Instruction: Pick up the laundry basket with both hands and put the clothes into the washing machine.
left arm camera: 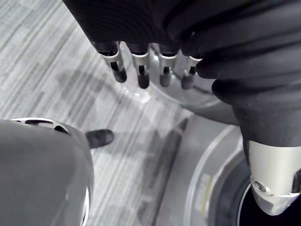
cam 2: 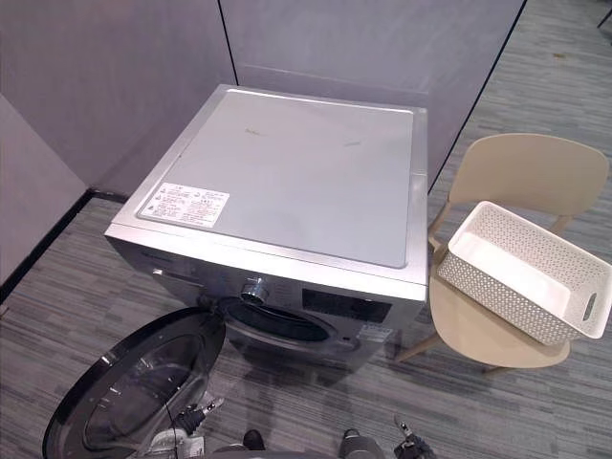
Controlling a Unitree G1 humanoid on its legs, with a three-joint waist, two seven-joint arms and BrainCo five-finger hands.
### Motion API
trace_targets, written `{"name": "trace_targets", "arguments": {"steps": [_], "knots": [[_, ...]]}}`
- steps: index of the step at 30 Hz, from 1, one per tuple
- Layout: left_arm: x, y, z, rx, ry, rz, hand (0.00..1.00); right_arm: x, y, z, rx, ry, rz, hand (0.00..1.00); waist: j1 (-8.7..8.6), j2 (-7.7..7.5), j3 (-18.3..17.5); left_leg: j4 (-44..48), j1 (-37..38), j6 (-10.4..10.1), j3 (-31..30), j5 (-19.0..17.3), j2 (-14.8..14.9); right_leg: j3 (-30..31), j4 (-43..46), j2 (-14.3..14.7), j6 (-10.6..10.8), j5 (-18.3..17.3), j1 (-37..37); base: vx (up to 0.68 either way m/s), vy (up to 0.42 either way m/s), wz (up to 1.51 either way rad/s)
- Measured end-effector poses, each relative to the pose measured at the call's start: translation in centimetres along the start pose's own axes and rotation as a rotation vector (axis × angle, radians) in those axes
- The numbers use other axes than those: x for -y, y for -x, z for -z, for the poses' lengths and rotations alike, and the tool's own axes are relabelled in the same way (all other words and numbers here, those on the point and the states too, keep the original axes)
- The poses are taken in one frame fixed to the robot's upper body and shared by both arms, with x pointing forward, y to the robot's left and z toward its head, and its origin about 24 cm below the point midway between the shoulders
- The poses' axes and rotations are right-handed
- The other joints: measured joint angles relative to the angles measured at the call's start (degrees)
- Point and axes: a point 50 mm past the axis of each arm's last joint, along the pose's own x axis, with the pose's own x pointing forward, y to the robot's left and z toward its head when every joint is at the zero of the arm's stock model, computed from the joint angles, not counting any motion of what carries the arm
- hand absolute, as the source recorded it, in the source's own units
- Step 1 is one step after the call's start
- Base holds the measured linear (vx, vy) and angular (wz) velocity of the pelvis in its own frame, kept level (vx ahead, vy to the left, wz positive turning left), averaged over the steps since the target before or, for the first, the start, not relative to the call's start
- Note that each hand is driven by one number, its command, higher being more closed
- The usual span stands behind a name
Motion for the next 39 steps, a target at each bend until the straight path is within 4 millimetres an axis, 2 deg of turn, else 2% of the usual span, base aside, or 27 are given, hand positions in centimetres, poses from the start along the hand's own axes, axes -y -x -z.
{"name": "trace_targets", "arguments": {"steps": [3, 6, 7, 8, 9, 11, 13, 14, 15, 16, 17, 18, 19, 21, 23, 24, 25, 28, 31, 33, 34, 35, 36, 37, 38, 39], "knots": [[0.1, 0.0, 0.0, -0.001, -0.002, 0.002, 0.0, -0.3, 0.0, -0.2, 0.007, 0.022, -0.012, 0.0, -0.03, -0.08, 0.14, 2.08, -1.64, 0.35, -0.99, 0.37, -0.63, -0.57, 0.44, -0.81, 0.0, -0.08, -0.16, -0.11, 0.026, 0.23], [0.2, 0.0, -0.9, 0.039, -0.004, 0.006, 0.0, -0.6, 0.0, -0.1, 0.002, 0.044, -0.019, 0.0, 0.04, 0.1, 2.39, 11.28, -7.18, -0.04, -3.77, -0.08, -0.38, -0.7, 4.59, -1.66, -1.13, -2.31, -1.74, -0.18, -0.007, 0.49], [0.5, 0.0, -0.9, 0.042, -0.009, 0.013, 0.0, -0.5, 0.0, -0.2, 0.005, 0.043, -0.016, 0.0, 0.06, -0.27, 3.17, 14.09, -8.85, -0.09, -4.85, -0.74, 0.18, -1.42, 6.66, -3.35, -1.72, -3.14, -3.02, -0.18, -0.006, 0.26], [0.7, 0.1, -0.9, 0.043, 0.018, 0.015, 0.0, -0.6, 0.0, -0.2, 0.005, 0.032, -0.016, 0.0, 0.32, -0.25, 3.73, 18.87, -10.19, 1.81, -4.19, -2.88, 1.25, -1.5, 8.16, -3.7, -1.77, -3.45, -3.83, -0.25, 0.03, 0.08], [0.7, 0.1, -1.0, 0.05, 0.022, 0.009, 0.0, -0.3, 0.0, -0.4, 0.016, 0.03, -0.008, 0.0, 0.48, 0.08, 3.78, 29.18, -11.13, 3.69, -3.3, -5.84, 4.01, -0.85, 9.64, -4.21, -1.35, -3.88, -3.94, -0.19, 0.049, -0.08], [0.9, 0.1, -0.9, 0.05, 0.018, 0.015, 0.0, 0.0, 0.0, -0.6, 0.031, 0.032, -0.007, 0.0, -0.24, 0.04, 3.78, 33.42, -11.14, 3.43, -3.59, -6.62, 6.04, -0.55, 10.42, -4.99, -1.05, -4.05, -4.02, -0.15, 0.108, -0.04], [1.4, 0.1, -1.4, 0.064, 0.003, 0.029, 0.0, 0.2, 0.0, -0.6, 0.034, 0.032, 0.0, 0.0, -0.43, -0.42, 3.63, 34.31, -10.85, 3.27, -5.39, -6.52, 9.81, 0.77, 13.8, -6.89, 0.25, -4.79, -7.04, -0.11, 0.268, 0.05], [1.7, 0.1, -2.0, 0.082, -0.003, 0.032, 0.0, 0.4, 0.0, -0.6, 0.03, 0.032, 0.013, 0.0, -0.61, -1.12, 3.85, 31.36, -10.68, 2.52, -8.22, -6.0, 10.56, 1.57, 16.96, -8.79, 1.68, -5.58, -9.77, -0.09, 0.371, 0.18], [2.1, 0.1, -2.4, 0.092, 0.003, 0.035, 0.0, 0.6, 0.0, -0.8, 0.032, 0.034, 0.026, 0.0, -0.65, -1.26, 3.94, 27.18, -9.92, 0.64, -10.87, -4.63, 10.25, 2.33, 19.23, -10.16, 3.04, -6.14, -11.63, -0.09, 0.416, 0.14], [2.6, 0.2, -2.5, 0.098, 0.016, 0.05, 0.0, 0.7, -0.1, -1.5, 0.049, 0.048, 0.03, 0.0, -0.51, -0.57, 3.68, 21.21, -7.5, -4.84, -14.52, -4.65, 8.72, 4.02, 21.52, -11.34, 5.31, -6.6, -13.89, -0.06, 0.387, 0.0], [2.7, 0.2, -2.5, 0.101, 0.01, 0.054, 0.0, 0.5, -0.1, -1.8, 0.055, 0.061, 0.025, 0.0, -0.39, -0.62, 3.68, 19.24, -5.94, -6.5, -14.39, -6.52, 7.57, 4.89, 21.66, -11.9, 6.28, -6.54, -14.45, -0.03, 0.417, 0.16], [2.9, 0.2, -2.7, 0.112, -0.002, 0.06, 0.0, -0.2, -0.1, -1.8, 0.052, 0.093, 0.007, 0.0, -1.3, -0.82, 3.66, 16.56, -5.75, -8.15, -14.22, -8.99, 6.24, 6.3, 20.3, -12.55, 7.8, -5.97, -14.2, -0.02, 0.328, 0.34], [2.8, 0.2, -3.5, 0.141, -0.016, 0.055, 0.0, -0.9, -0.1, -1.2, 0.035, 0.1, -0.009, 0.0, -1.52, -2.18, 3.81, 16.35, -6.12, -7.75, -14.12, -8.69, 4.54, 8.22, 18.93, -13.3, 8.55, -4.94, -13.83, -0.03, 0.335, 0.48], [2.3, 0.3, -3.6, 0.163, -0.035, 0.042, 0.0, -1.7, 0.0, -0.8, 0.026, 0.109, -0.028, 0.0, -1.34, -2.56, 3.45, 17.37, -6.37, -7.43, -14.41, -8.85, 3.72, 8.03, 12.15, -13.44, 10.26, -1.17, -9.94, -0.04, 0.248, 0.16], [2.2, 0.6, -5.5, 0.247, -0.081, 0.051, 0.0, -3.1, 0.1, -1.0, 0.043, 0.156, -0.068, 0.0, -0.26, -1.33, 2.94, 19.05, -8.27, -6.58, -14.39, -9.46, 3.79, 6.68, 3.0, -13.29, 10.73, 4.18, -6.83, -0.07, 0.252, -0.06], [2.2, 0.6, -5.7, 0.258, -0.091, 0.055, 0.0, -3.4, 0.2, -1.1, 0.048, 0.165, -0.078, 0.0, -0.14, -1.1, 2.83, 19.36, -8.9, -6.48, -14.41, -9.52, 3.7, 6.51, 0.97, -13.32, 10.82, 5.45, -6.27, -0.06, 0.154, -0.07], [2.2, 0.9, -6.3, 0.299, -0.113, 0.066, 0.0, -4.1, 0.3, -1.0, 0.059, 0.183, -0.103, 0.0, 0.02, -0.88, 2.69, 21.01, -10.87, -5.87, -14.39, -10.1, 3.61, 6.02, -3.45, -13.44, 10.95, 8.44, -5.38, -0.05, 0.107, -0.08], [2.0, 1.9, -7.4, 0.391, -0.127, 0.086, 0.0, -4.5, 0.5, -0.5, 0.054, 0.198, -0.117, 0.0, 0.24, -0.93, 2.66, 26.22, -14.77, -5.19, -14.55, -12.38, 3.63, 5.63, -7.29, -13.61, 11.68, 11.2, -5.24, -0.09, 0.146, -0.08], [2.5, 4.3, -11.9, 0.642, -0.126, 0.138, 0.0, -4.6, 0.7, -0.5, 0.083, 0.184, -0.129, 0.0, 0.47, -1.31, 1.34, 36.14, -23.06, -2.89, -14.4, -17.04, 3.83, 6.38, -10.85, -13.73, 11.82, 13.89, -7.63, -0.11, 0.202, -0.2], [1.7, 5.2, -13.6, 0.727, -0.126, 0.132, 0.0, -5.2, 1.0, 0.4, 0.081, 0.19, -0.15, 0.0, 0.56, -2.3, -0.36, 39.4, -26.98, -1.94, -12.71, -18.54, 4.77, 6.84, -11.81, -13.56, 11.65, 14.72, -11.08, -0.09, 0.184, -0.65], [1.0, 5.5, -14.2, 0.754, -0.117, 0.116, 0.0, -5.6, 1.2, 0.8, 0.073, 0.199, -0.166, 0.0, 1.22, -3.02, -0.87, 39.71, -27.46, -1.8, -10.85, -18.69, 6.17, 4.73, -12.04, -12.23, 11.18, 22.51, -13.22, -0.06, 0.097, -1.11], [0.1, 5.7, -14.7, 0.766, -0.078, 0.082, 0.0, -5.9, 1.3, 0.4, 0.096, 0.212, -0.185, 0.0, 1.67, -3.69, -1.3, 37.4, -26.13, -1.44, -8.99, -17.89, 6.87, 2.97, -15.56, -10.69, 4.76, 30.51, -13.9, -0.1, 0.093, -1.13], [0.2, 5.8, -14.7, 0.773, -0.054, 0.079, 0.0, -5.8, 1.3, 0.3, 0.106, 0.207, -0.188, 0.0, 1.8, -3.34, -1.21, 35.04, -25.16, -0.45, -6.82, -16.78, 7.3, 2.4, -16.33, -10.26, 3.43, 31.63, -14.05, -0.08, 0.03, -0.94], [0.5, 6.5, -14.8, 0.797, 0.013, 0.085, 0.0, -6.0, 1.3, -0.3, 0.121, 0.206, -0.193, 0.0, 1.51, -2.1, -0.99, 30.67, -22.56, -0.12, -4.57, -14.74, 8.82, -0.4, -3.63, -8.16, 9.48, 21.35, -16.47, -0.06, -0.001, -0.56], [0.7, 7.0, -15.2, 0.822, 0.05, 0.091, 0.0, -5.8, 1.2, -0.3, 0.12, 0.206, -0.188, 0.0, 1.5, -1.77, -1.1, 28.47, -20.98, -0.14, -3.77, -13.53, 8.98, -1.16, 4.13, -7.12, 7.72, 15.12, -17.81, 0.0, 0.043, -0.45], [1.0, 8.3, -15.9, 0.892, 0.1, 0.109, 0.0, -4.1, 1.0, 0.0, 0.112, 0.203, -0.163, 0.0, 1.5, -2.22, -1.6, 25.1, -18.16, -0.38, -3.15, -11.87, 7.6, -1.89, 13.38, -5.42, 6.52, 8.76, -18.03, 0.0, 0.099, -0.27]]}}
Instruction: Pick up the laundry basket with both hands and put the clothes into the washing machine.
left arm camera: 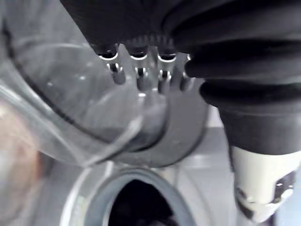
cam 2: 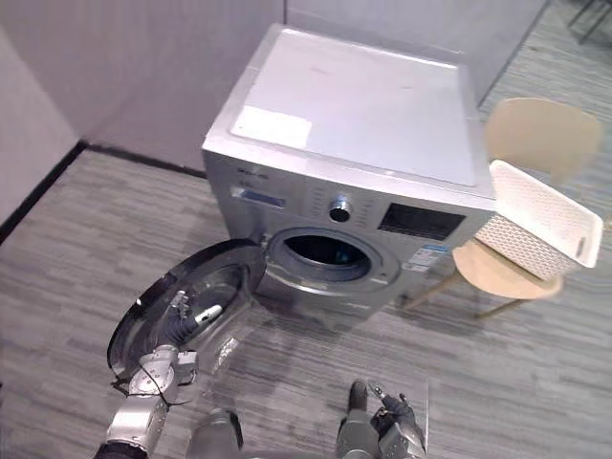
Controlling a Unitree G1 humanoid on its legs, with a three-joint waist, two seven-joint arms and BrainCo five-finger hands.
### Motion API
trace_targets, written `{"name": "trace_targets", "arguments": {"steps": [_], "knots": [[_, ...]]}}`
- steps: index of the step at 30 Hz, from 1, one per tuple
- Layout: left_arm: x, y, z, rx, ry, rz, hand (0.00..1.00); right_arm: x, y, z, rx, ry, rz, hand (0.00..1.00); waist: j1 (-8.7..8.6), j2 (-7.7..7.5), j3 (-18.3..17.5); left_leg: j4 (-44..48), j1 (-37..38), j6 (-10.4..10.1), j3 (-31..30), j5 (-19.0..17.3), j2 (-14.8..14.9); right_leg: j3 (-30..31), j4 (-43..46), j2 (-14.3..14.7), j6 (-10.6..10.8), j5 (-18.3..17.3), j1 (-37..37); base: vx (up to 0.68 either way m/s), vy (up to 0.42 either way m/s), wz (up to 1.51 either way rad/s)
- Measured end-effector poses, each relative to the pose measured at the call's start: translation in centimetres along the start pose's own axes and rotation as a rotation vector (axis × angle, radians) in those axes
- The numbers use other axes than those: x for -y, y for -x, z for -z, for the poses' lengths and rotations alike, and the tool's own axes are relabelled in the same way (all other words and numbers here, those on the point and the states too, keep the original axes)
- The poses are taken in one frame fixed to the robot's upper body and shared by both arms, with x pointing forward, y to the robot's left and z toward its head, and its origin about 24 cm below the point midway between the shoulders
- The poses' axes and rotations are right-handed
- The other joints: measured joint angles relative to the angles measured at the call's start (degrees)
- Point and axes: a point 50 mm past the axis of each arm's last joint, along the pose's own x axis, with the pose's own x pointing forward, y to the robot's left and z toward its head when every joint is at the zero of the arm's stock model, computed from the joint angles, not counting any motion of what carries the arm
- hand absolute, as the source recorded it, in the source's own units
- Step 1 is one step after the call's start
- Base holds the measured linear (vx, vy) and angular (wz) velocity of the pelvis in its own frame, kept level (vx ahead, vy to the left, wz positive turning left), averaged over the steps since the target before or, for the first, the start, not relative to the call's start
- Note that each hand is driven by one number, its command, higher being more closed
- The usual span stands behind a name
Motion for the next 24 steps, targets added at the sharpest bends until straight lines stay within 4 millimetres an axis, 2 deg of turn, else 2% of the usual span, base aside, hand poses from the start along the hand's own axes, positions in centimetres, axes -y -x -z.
{"name": "trace_targets", "arguments": {"steps": [1, 2, 3, 4, 5, 7, 8, 11, 15, 17, 24], "knots": [[0.4, 0.1, -0.5, 0.027, 0.019, 0.004, 0.0, 0.4, 0.0, 0.1, 0.002, 0.001, 0.007, 0.0, -0.08, 0.16, -0.29, -0.69, 0.37, -0.11, 0.11, 0.04, -0.32, -0.78, -1.84, -0.14, 0.86, 1.0, 0.51, 0.0, 0.1, -0.26], [0.8, 0.3, -1.0, 0.054, 0.052, 0.003, 0.0, 1.2, 0.0, -0.1, 0.014, 0.002, 0.026, 0.0, 0.33, 2.03, -1.87, -3.58, 0.18, 0.52, 0.31, 0.63, 0.03, -1.39, -11.1, 1.14, 1.48, 4.25, 3.94, 0.03, -0.009, -0.24], [0.3, 0.3, -1.6, 0.082, 0.091, -0.032, 0.0, 1.5, 0.0, 0.1, 0.006, -0.008, 0.038, 0.0, 0.25, 2.11, -1.87, -7.27, 1.69, 0.41, 2.09, 3.47, -0.38, -0.93, -6.5, 1.31, -0.46, -0.68, 4.36, 0.03, -0.034, -0.12], [0.0, 0.1, -2.0, 0.098, 0.097, -0.052, 0.0, 1.6, 0.1, 0.3, -0.003, -0.006, 0.042, 0.0, 0.17, 1.74, -2.0, -8.64, 2.61, 0.07, 2.2, 4.77, -1.46, -1.06, -5.44, 1.44, -1.51, -2.59, 5.05, 0.08, -0.031, -0.17], [-0.4, 0.0, -2.6, 0.122, 0.12, -0.097, 0.0, 1.9, 0.2, 0.7, -0.014, 0.001, 0.05, 0.0, 0.65, 1.03, -2.09, -10.0, 3.38, -0.26, 3.02, 5.9, -2.36, -1.39, -10.62, 1.55, -2.48, -2.23, 7.13, 0.05, -0.005, -0.18], [-1.1, -0.3, -3.5, 0.158, 0.136, -0.149, 0.0, 1.8, 0.2, 0.7, -0.013, 0.001, 0.047, 0.0, 1.5, 0.6, -2.21, -12.27, 3.85, -0.53, 3.84, 7.68, -3.0, -1.15, -17.24, 1.83, -3.55, -1.33, 9.52, 0.03, -0.063, -0.14], [-1.2, -0.5, -3.8, 0.169, 0.142, -0.175, 0.0, 1.8, 0.1, 0.5, -0.01, -0.009, 0.05, 0.0, 1.35, 0.29, -2.01, -15.06, 5.51, -0.83, 4.09, 9.45, -3.47, -1.25, -20.42, 2.04, -3.88, -0.8, 11.5, -0.01, -0.098, 0.01], [-1.2, -0.2, -3.7, 0.169, 0.152, -0.196, 0.0, 2.3, 0.1, 0.5, -0.007, -0.03, 0.067, 0.0, 1.28, 0.13, -1.83, -19.89, 10.48, -1.68, 4.05, 12.08, -3.25, -1.96, -22.22, 3.1, -4.73, -0.05, 15.21, -0.05, -0.088, 0.03], [-1.5, -0.1, -4.3, 0.201, 0.166, -0.222, 0.0, 3.1, 0.1, 0.2, 0.006, -0.052, 0.091, 0.0, 0.76, -0.19, -1.67, -24.14, 13.23, -1.74, 3.42, 14.52, -3.84, -2.47, -23.19, 3.28, -5.18, 0.44, 16.85, -0.12, -0.027, 0.09], [-3.0, 0.2, -4.0, 0.197, 0.166, -0.292, 0.0, 3.7, 0.3, 0.8, -0.009, -0.051, 0.104, 0.0, 0.03, -0.34, -1.6, -26.24, 13.79, -1.25, 2.91, 15.65, -4.57, -2.63, -23.52, 2.94, -5.18, 0.59, 16.79, -0.13, 0.019, 0.09], [-6.3, 0.7, -3.3, 0.171, 0.107, -0.438, 0.0, 5.8, 1.0, 2.5, -0.057, -0.078, 0.149, 0.0, -0.16, -0.27, -1.11, -29.45, 12.84, -1.03, 2.65, 17.04, -6.14, -3.05, -25.34, 2.14, -5.04, 0.85, 15.19, -0.04, 0.022, 0.05]]}}
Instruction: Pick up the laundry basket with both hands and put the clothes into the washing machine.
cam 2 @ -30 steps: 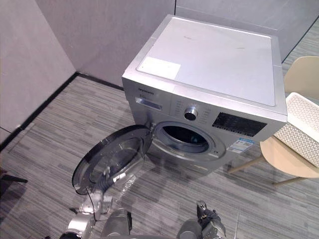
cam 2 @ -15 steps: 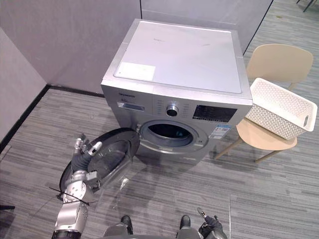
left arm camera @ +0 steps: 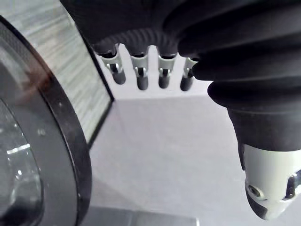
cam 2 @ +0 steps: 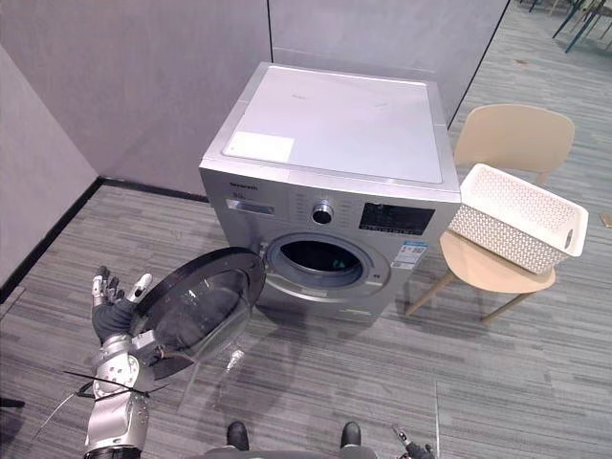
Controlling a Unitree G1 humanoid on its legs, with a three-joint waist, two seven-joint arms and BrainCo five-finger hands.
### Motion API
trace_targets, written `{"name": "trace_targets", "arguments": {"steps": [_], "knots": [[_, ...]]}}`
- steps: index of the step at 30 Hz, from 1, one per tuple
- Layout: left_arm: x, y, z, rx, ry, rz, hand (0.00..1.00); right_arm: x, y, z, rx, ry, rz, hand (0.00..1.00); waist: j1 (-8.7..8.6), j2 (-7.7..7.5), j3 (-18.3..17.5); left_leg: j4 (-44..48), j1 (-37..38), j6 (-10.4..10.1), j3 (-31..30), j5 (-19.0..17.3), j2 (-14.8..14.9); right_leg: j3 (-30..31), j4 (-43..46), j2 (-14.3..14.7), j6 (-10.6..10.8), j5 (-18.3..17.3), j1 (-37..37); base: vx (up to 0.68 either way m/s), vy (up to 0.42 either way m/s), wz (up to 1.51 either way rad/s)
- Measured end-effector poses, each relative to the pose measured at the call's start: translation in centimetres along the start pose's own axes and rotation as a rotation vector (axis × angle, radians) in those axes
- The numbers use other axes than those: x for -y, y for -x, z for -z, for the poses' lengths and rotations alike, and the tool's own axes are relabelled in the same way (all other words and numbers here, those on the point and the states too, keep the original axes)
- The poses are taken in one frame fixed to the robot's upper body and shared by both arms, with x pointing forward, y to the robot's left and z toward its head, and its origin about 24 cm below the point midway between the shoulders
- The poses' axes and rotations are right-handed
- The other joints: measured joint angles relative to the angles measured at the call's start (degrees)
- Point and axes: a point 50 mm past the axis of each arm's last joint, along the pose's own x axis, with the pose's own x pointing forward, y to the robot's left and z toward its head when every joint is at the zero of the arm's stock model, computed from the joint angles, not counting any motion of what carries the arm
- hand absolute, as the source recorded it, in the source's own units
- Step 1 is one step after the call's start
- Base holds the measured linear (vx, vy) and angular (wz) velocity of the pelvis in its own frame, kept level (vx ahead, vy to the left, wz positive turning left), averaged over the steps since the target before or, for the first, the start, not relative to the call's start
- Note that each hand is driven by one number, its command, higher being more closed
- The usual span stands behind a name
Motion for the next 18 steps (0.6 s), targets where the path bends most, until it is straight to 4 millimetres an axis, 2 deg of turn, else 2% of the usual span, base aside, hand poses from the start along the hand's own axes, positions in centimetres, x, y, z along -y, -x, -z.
{"name": "trace_targets", "arguments": {"steps": [4, 7, 10, 13, 18], "knots": [[-1.2, -1.1, 0.9, -0.055, -0.043, -0.069, 0.0, -0.4, 0.0, 0.1, -0.002, -0.009, -0.012, 0.0, -0.01, 0.02, 0.89, 0.04, -3.72, 0.06, -0.15, 0.91, -0.02, -0.27, -0.68, 0.09, -0.22, 1.29, -2.85, 0.05, -0.014, 0.01], [-1.5, -2.5, 0.9, -0.07, -0.082, -0.103, 0.0, -1.0, 0.1, -0.1, 0.008, -0.03, -0.027, 0.0, 0.0, -0.2, 2.41, 0.05, -5.86, 0.01, -0.36, 1.03, 0.09, -0.63, -1.73, 0.3, -0.05, 2.08, -4.36, 0.09, -0.033, 0.01], [-0.8, -4.5, -0.4, -0.04, -0.103, -0.103, 0.0, -1.3, 0.1, -0.3, 0.018, -0.045, -0.037, 0.0, 0.0, -0.82, 3.28, 0.25, -7.73, -0.01, 0.16, 1.0, 0.26, -0.2, -2.01, 0.46, -0.11, 2.23, -6.11, 0.09, -0.03, -0.05], [0.3, -7.0, -1.7, -0.02, -0.134, -0.085, 0.0, -2.3, 0.1, -1.2, 0.053, -0.036, -0.081, 0.0, -0.07, -1.09, 5.21, 1.34, -9.07, 0.27, 0.64, 0.01, 0.56, -0.16, -2.02, 0.62, -1.02, 2.9, -7.31, 0.05, -0.015, -0.1], [0.7, -10.4, -2.9, -0.03, -0.291, -0.065, 0.0, -4.0, 0.4, -2.1, 0.097, 0.043, -0.174, 0.0, 0.19, -1.37, 6.88, 5.29, -11.74, 1.17, 2.11, -2.19, 1.18, 0.69, -2.02, 0.72, -2.39, 5.54, -9.42, 0.0, 0.011, -0.17]]}}
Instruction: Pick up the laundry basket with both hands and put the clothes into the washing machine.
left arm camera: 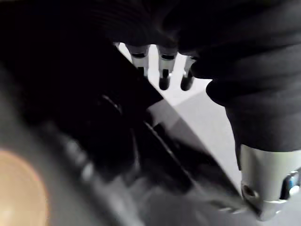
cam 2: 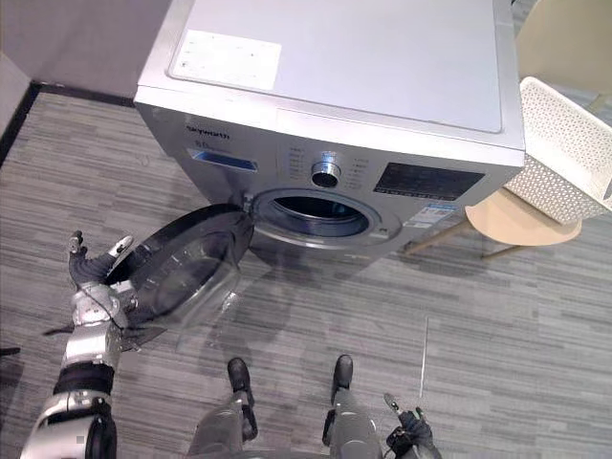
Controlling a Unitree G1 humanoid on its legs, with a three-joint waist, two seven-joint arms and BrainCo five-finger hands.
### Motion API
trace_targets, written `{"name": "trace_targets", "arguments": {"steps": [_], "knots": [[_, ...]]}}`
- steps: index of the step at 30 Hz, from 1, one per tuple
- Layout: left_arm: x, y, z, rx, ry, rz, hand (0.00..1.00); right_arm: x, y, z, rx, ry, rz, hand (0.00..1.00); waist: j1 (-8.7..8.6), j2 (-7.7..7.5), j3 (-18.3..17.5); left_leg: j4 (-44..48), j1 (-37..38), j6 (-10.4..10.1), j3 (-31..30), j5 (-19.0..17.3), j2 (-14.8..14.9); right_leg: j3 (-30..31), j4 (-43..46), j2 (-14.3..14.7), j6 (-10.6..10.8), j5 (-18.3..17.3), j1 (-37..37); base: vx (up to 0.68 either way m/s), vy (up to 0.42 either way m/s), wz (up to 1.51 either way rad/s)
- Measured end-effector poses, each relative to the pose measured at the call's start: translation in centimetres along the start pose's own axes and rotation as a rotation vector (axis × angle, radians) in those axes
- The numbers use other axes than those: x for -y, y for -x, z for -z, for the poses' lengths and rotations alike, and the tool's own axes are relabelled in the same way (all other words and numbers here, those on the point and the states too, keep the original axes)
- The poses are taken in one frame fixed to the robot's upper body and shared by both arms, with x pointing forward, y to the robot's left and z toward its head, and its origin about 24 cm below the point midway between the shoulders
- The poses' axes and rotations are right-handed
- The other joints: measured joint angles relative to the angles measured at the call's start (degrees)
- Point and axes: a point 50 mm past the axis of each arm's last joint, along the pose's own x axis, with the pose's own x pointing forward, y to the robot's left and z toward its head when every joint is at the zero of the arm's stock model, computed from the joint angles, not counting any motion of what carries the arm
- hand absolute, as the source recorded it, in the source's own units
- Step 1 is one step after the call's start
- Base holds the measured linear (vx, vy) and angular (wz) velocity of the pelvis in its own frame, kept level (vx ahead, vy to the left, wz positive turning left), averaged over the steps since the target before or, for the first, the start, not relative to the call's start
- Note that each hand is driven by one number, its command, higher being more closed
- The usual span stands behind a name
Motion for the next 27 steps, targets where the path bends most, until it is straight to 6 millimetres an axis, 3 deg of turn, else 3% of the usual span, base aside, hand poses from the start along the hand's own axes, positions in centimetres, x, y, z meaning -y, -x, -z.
{"name": "trace_targets", "arguments": {"steps": [7, 13, 17, 19, 22, 23, 26, 27], "knots": [[1.6, -0.5, 0.5, -0.04, -0.07, 0.054, 0.0, -0.9, -0.2, 0.3, -0.023, 0.006, -0.018, 0.0, 0.31, 0.19, 0.93, 2.05, 0.23, 0.75, 1.61, -1.75, -0.39, 0.48, -0.1, -0.63, -0.52, 3.44, -0.23, -0.06, 0.071, -0.12], [3.3, 1.4, 4.1, -0.129, -0.26, 0.201, 0.0, 0.4, -0.2, 1.4, -0.087, 0.003, 0.034, 0.0, 0.19, 1.04, 0.81, 2.67, 2.22, 1.1, 4.71, -3.02, -1.64, 3.44, -0.79, -1.85, 0.02, 3.87, -0.01, -0.1, 0.057, -0.27], [6.0, 3.4, 5.9, -0.138, -0.436, 0.424, 0.0, 2.0, -0.1, 1.6, -0.095, -0.058, 0.092, 0.0, -0.35, 1.71, 1.15, 1.47, 4.06, 0.88, 4.85, -2.85, -3.0, 4.72, 0.57, -2.95, 4.11, 0.85, 0.57, -0.11, 0.006, -0.02], [7.1, 4.5, 6.9, -0.143, -0.512, 0.511, 0.0, 2.3, -0.2, 1.3, -0.088, -0.058, 0.099, 0.0, -1.97, 2.4, 1.16, 0.03, 5.25, 0.54, 5.49, -2.57, -3.4, 5.88, 2.31, -2.94, 4.52, -0.59, -0.45, -0.12, 0.001, -0.23], [10.6, 5.9, 5.8, -0.063, -0.545, 0.633, 0.0, 3.2, 0.0, 1.4, -0.087, -0.081, 0.127, 0.0, -3.75, 2.46, 1.16, -3.11, 7.33, -0.2, 8.41, -2.06, -4.41, 11.18, 3.04, -2.53, 5.64, -1.47, -2.28, -0.1, 0.022, -0.3], [12.4, 6.3, 4.8, -0.034, -0.547, 0.677, 0.0, 3.4, 0.1, 1.4, -0.082, -0.091, 0.136, 0.0, -5.3, 2.44, 1.17, -5.01, 8.27, -0.17, 9.85, -1.78, -5.1, 13.35, 2.92, -2.47, 6.66, -2.24, -2.64, -0.07, 0.042, -0.31], [14.3, 6.3, 3.2, -0.014, -0.574, 0.705, 0.0, 4.2, 0.3, 1.6, -0.082, -0.101, 0.157, 0.0, -8.84, 2.46, 1.11, -8.25, 9.73, -0.47, 13.47, -1.59, -6.06, 17.83, 3.47, -2.47, 7.78, -3.18, -4.55, -0.01, 0.051, -0.52], [15.8, 7.3, 2.6, 0.027, -0.619, 0.798, 0.0, 4.6, 0.4, 1.7, -0.081, -0.146, 0.178, 0.0, -11.39, 2.2, 0.89, -8.57, 10.04, -1.07, 16.54, -1.21, -6.38, 20.68, 4.4, -2.21, 7.79, -3.18, -6.31, 0.01, 0.072, -0.81]]}}
